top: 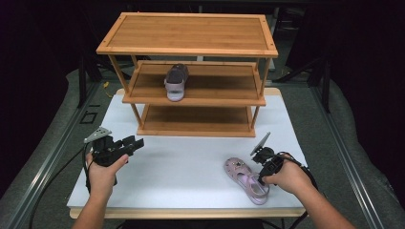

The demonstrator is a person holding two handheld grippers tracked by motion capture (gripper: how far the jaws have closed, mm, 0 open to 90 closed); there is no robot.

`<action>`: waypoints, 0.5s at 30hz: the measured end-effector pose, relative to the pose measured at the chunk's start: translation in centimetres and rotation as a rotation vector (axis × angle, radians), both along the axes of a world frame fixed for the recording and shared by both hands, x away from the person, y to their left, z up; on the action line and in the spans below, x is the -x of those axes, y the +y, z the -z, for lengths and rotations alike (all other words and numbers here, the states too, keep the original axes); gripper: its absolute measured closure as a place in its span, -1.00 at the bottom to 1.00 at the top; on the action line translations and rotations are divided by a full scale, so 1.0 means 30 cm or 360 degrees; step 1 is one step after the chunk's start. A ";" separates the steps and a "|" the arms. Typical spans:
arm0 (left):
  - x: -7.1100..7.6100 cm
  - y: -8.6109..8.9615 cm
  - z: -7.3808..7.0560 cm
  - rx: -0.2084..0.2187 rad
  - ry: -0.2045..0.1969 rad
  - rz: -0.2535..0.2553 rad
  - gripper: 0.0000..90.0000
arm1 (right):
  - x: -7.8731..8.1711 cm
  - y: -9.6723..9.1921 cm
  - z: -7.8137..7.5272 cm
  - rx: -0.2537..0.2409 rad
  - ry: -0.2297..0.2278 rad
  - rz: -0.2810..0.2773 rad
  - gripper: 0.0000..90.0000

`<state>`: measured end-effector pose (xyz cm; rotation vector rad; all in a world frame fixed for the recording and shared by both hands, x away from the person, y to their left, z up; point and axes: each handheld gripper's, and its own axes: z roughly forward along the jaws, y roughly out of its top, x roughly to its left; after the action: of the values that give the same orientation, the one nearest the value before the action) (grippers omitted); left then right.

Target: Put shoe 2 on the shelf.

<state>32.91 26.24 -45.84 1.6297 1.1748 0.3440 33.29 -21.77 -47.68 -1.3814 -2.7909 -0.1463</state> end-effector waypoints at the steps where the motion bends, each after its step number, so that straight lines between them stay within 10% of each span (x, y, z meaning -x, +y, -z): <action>1: 0.000 0.001 0.000 0.0000 0.0000 -0.0002 0.11 | 0.000 0.001 0.000 0.0008 -0.0003 -0.0004 0.81; 15: -0.002 0.007 0.004 -0.0008 0.0005 -0.0010 0.11 | 0.023 0.010 -0.003 0.0020 -0.0079 -0.0045 0.84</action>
<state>32.97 26.45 -45.97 1.6315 1.1830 0.3485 32.59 -21.47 -47.58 -1.3586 -2.8548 -0.1646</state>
